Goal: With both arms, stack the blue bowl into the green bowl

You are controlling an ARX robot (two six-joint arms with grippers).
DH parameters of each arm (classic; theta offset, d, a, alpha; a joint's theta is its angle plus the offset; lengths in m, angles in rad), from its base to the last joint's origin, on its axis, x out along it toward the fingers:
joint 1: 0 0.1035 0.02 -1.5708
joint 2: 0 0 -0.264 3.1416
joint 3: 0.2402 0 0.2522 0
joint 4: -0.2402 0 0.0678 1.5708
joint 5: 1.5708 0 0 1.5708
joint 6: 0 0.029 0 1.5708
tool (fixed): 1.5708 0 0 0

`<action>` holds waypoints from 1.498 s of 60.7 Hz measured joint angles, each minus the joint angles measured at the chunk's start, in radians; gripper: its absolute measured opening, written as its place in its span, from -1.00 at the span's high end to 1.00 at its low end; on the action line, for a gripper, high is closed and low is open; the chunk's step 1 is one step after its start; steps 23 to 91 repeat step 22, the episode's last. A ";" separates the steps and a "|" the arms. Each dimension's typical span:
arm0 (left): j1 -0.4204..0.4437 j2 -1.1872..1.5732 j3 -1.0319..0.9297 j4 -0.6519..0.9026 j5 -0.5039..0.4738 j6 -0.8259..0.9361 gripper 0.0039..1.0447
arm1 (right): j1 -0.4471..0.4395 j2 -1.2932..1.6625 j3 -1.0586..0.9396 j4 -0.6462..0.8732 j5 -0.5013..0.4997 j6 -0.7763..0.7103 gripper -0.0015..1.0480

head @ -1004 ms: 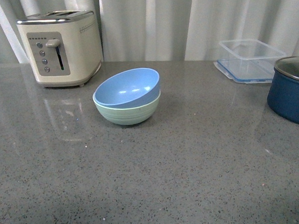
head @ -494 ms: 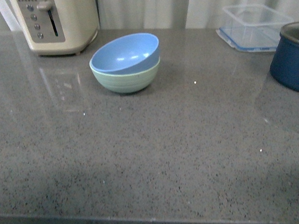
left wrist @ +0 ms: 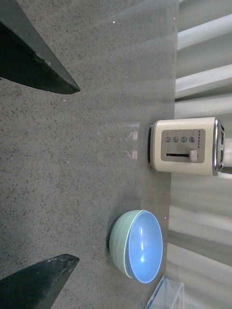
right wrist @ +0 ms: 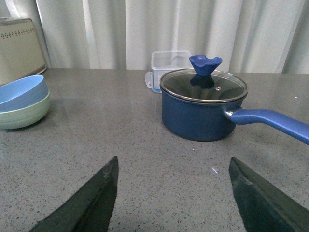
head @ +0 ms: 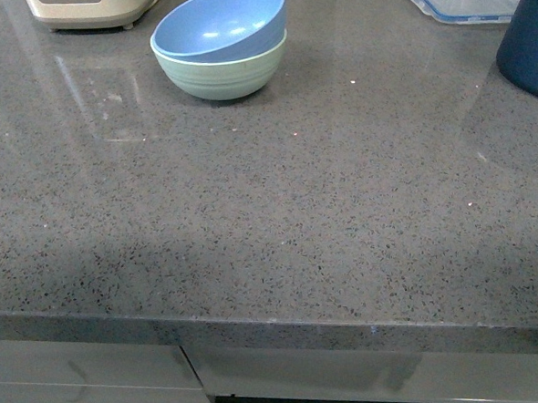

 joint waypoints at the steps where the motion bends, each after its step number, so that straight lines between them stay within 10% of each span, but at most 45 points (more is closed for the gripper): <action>1: 0.000 0.000 0.000 0.000 0.000 0.000 -0.88 | 0.000 0.000 0.000 0.000 0.000 0.000 -0.41; 10: 0.000 0.000 0.000 0.000 0.000 0.000 -0.88 | 0.000 0.000 0.000 0.000 0.000 0.001 -0.85; 91: 0.000 0.000 0.000 0.000 0.000 0.000 -0.88 | 0.000 0.000 0.000 0.000 0.000 0.000 -0.81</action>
